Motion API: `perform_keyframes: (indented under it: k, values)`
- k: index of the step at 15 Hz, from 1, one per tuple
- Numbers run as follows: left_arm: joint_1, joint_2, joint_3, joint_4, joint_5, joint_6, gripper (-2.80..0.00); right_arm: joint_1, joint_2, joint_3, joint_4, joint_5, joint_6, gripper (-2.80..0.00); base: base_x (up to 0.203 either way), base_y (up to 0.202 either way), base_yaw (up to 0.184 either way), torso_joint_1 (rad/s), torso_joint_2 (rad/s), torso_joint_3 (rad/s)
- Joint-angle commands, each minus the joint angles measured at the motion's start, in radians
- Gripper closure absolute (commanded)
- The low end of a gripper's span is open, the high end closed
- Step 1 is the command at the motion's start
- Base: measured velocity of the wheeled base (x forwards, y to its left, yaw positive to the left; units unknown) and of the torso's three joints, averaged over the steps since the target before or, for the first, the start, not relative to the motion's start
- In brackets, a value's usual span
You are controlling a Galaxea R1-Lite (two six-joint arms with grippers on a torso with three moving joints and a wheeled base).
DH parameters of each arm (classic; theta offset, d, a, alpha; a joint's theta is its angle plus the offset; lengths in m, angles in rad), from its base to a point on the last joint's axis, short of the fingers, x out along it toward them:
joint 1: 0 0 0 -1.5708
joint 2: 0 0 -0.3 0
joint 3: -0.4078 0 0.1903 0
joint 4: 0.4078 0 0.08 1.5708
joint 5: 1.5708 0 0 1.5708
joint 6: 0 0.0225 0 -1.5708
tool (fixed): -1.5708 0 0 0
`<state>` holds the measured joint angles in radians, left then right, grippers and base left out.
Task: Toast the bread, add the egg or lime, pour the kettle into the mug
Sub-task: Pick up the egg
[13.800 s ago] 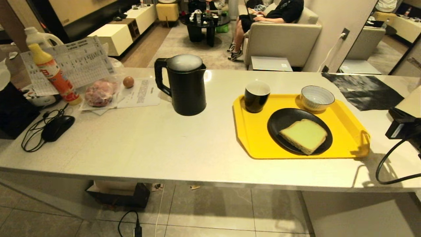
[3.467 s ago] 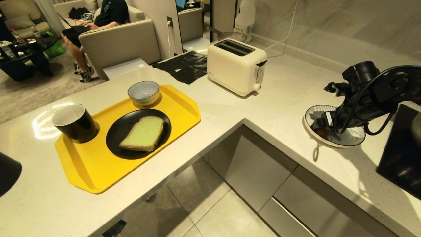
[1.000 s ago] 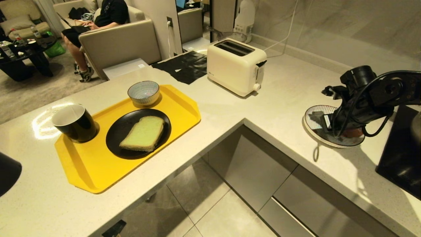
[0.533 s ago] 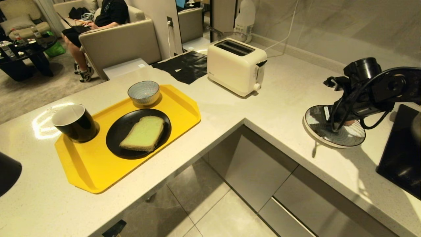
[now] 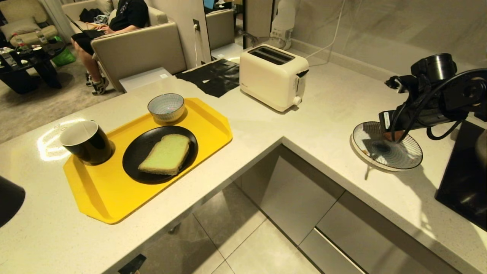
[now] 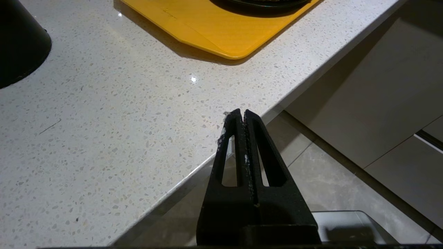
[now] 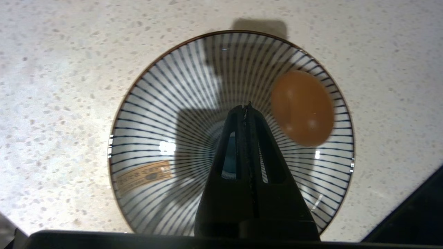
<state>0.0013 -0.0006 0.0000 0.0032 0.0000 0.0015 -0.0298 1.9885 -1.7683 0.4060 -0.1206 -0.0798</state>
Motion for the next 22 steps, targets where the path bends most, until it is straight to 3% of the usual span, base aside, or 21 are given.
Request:
perform_keyframes:
  k: [1, 7, 8, 9, 22]
  values:
    - [0.000, 0.000, 0.000, 0.001, 0.000, 0.000, 0.00, -0.017, -0.005, 0.001, 0.002, -0.001, -0.002, 0.00, 0.000, 0.000, 0.000, 0.000, 0.00, 0.000]
    - [0.001, 0.000, 0.000, 0.000, 0.000, -0.001, 0.00, -0.051, -0.008, 0.015, 0.002, 0.001, -0.025, 0.00, 0.000, 0.000, 0.000, 0.000, 0.00, 0.000]
    - [0.002, -0.001, 0.000, 0.000, 0.000, 0.000, 0.00, -0.054, -0.008, 0.017, 0.002, 0.001, -0.029, -0.19, 0.000, 0.000, 0.000, 0.000, 0.00, 0.000]
    - [0.001, -0.001, 0.000, 0.000, 0.000, 0.000, 0.00, -0.060, -0.008, 0.021, 0.002, 0.001, -0.036, -2.80, 0.000, 0.000, 0.000, 0.000, 0.00, 0.000]
    - [0.001, 0.001, 0.000, 0.001, 0.000, 0.000, 0.00, -0.074, -0.032, 0.052, 0.004, -0.001, -0.026, -2.80, 0.000, 0.000, 0.000, 0.000, 0.00, 0.000]
